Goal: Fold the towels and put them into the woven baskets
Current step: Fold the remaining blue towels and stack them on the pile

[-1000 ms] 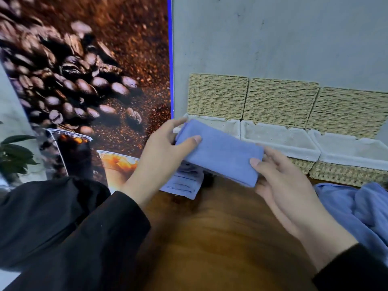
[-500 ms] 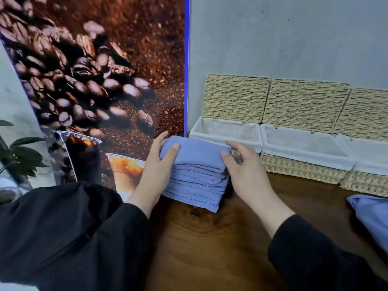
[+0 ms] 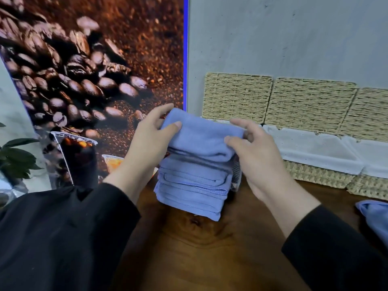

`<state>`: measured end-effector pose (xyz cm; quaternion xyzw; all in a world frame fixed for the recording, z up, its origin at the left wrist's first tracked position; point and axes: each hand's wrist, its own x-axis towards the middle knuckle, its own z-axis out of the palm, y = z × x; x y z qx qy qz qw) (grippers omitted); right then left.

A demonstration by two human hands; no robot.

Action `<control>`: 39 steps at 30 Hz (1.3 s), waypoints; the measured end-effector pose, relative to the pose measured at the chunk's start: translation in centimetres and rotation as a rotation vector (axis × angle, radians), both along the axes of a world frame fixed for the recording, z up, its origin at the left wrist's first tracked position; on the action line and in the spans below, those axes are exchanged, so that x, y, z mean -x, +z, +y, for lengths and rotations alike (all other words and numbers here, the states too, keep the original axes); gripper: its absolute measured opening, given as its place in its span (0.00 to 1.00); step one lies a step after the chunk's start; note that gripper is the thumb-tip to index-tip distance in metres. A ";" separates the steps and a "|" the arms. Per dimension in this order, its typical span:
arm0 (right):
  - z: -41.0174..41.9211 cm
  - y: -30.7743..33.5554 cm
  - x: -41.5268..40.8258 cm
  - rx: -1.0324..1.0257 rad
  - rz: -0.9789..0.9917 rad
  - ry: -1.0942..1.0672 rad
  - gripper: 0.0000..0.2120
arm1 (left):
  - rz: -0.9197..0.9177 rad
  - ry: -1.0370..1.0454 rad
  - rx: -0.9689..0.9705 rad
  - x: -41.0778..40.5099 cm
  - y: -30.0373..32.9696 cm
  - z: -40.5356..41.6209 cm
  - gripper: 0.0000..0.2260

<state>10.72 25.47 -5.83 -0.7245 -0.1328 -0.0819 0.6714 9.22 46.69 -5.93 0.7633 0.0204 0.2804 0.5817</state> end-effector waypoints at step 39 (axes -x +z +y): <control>-31.6 -10.0 12.4 1.267 0.095 -0.562 0.13 | 0.180 -0.534 -0.517 8.2 -9.8 -33.1 0.23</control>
